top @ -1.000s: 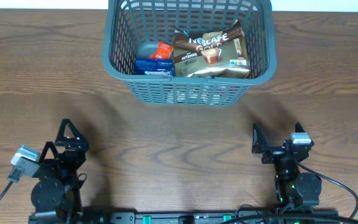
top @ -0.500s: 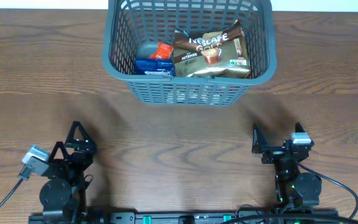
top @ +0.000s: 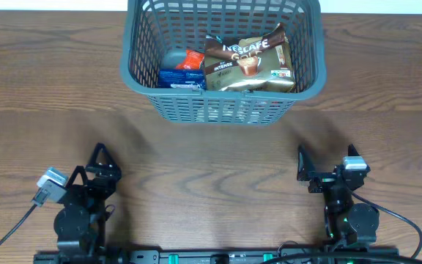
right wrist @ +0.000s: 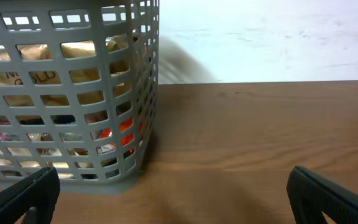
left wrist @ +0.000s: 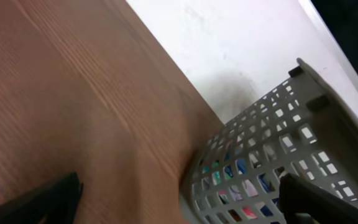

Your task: Pack container

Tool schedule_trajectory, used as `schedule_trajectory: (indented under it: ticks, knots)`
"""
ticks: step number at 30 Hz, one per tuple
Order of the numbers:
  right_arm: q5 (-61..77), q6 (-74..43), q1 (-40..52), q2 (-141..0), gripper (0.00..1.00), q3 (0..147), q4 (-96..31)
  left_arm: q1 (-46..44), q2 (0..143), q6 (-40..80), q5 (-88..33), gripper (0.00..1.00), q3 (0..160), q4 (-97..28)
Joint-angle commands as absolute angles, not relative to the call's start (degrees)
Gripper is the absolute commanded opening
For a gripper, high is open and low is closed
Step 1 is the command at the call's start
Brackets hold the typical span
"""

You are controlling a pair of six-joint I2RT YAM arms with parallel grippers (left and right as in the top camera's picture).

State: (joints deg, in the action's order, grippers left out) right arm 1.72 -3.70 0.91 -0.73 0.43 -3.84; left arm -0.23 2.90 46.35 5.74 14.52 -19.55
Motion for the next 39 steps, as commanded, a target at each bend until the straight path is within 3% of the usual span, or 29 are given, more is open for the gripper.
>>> schedule_trajectory:
  ticks: [1, 39]
  knots:
    - [1.93, -4.23, 0.4, -0.6, 0.99, 0.32, -4.08, -0.47, 2.33, 46.22, 4.89, 0.99, 12.67, -18.04]
    - [1.93, -4.23, 0.4, -0.6, 0.99, 0.32, -4.08, -0.47, 0.12, 46.22, 4.89, 0.98, 4.1, -5.63]
